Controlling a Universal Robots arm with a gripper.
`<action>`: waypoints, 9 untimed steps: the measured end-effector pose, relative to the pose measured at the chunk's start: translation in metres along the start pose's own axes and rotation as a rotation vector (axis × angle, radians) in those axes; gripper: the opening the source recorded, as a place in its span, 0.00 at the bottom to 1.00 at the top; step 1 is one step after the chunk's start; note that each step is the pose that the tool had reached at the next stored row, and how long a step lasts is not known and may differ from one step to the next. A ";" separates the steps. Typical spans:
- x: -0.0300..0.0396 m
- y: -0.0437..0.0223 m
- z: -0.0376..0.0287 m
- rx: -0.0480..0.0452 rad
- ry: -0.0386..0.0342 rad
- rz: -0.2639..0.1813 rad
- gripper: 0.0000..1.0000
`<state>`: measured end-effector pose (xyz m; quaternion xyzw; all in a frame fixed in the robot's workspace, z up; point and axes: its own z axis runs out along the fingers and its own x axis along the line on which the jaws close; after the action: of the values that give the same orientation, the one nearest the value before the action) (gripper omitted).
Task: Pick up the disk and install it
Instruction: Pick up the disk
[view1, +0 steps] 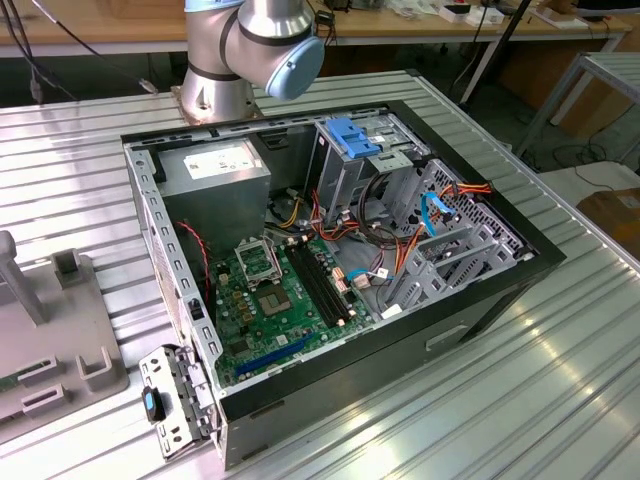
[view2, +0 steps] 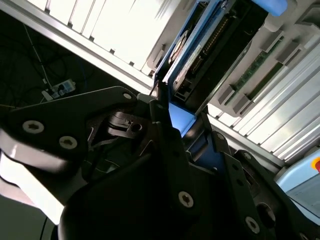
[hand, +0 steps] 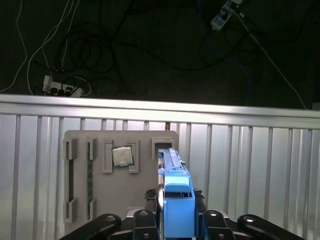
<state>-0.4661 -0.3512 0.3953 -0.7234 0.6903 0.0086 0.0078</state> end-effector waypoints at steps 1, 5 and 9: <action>0.0000 0.0000 -0.0022 -0.0001 0.0000 0.000 0.37; -0.0003 0.0000 -0.0140 0.0000 0.0000 0.000 0.37; -0.0005 0.0000 -0.0207 0.0001 0.0000 0.000 0.37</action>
<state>-0.4662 -0.3513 0.4160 -0.7234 0.6903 0.0086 0.0078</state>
